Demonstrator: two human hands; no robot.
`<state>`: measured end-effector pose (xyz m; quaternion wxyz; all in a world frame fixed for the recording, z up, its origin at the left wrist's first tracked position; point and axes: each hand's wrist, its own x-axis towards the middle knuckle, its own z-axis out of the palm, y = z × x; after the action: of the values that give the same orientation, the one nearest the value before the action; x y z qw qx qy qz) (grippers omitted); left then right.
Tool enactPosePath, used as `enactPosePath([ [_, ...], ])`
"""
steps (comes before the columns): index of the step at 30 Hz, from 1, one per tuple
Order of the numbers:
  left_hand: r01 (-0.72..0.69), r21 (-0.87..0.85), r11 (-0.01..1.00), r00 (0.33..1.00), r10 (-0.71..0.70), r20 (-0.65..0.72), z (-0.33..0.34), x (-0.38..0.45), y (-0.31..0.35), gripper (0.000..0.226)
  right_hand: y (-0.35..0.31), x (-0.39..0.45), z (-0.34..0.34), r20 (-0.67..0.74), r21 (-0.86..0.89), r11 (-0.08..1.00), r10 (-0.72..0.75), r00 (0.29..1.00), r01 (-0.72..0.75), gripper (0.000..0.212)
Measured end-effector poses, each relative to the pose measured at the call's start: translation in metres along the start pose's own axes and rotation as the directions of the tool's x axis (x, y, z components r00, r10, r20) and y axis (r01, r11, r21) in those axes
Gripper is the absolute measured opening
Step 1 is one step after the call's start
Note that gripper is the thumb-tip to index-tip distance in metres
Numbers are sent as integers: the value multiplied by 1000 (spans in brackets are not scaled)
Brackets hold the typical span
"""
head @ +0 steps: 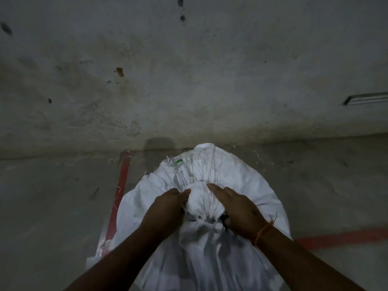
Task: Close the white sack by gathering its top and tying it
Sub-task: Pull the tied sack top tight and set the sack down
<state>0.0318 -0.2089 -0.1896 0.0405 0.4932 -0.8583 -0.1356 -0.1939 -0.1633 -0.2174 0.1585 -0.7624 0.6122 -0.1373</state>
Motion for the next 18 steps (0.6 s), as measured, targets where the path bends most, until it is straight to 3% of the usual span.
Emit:
enactPosePath([
  [5, -26, -173, 985, 991, 2, -137, -23, 16, -3, 44, -1, 24, -36, -67, 77, 997, -22, 998, 27, 69],
  [9, -11, -212, 977, 989, -21, -148, -67, 25, 15, 37, -5, 35, -84, -60, 79, 997, -9, 998, 14, 64],
  [14, -76, -224, 972, 976, 26, -218, -165, 44, 51, 37, -25, 46, -192, -113, 63, 998, -12, 994, 19, 65],
  [18, -165, -186, 969, 959, 114, -259, -286, 52, 89, 38, -62, 49, -310, -198, 55, 995, -69, 978, 82, 63],
])
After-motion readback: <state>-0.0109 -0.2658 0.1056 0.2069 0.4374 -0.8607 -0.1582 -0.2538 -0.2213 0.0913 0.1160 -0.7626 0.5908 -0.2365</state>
